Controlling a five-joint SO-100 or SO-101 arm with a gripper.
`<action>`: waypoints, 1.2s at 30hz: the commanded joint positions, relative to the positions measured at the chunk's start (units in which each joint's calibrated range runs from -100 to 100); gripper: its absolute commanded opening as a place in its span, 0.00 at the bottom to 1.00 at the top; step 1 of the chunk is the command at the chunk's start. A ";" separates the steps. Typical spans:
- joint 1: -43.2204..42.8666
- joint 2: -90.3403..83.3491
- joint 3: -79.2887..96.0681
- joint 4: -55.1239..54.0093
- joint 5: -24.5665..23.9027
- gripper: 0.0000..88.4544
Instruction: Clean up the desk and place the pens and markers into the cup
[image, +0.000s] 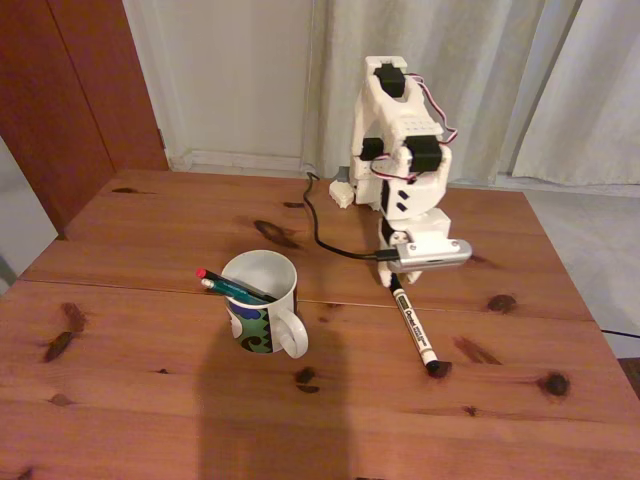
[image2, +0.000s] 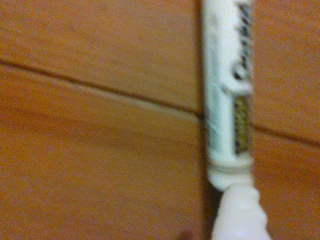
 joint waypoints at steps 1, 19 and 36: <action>-0.47 -0.09 -2.78 -5.63 -1.48 0.17; -2.08 1.32 5.33 -8.82 -1.11 0.17; -2.40 2.06 6.60 -8.82 -1.16 0.17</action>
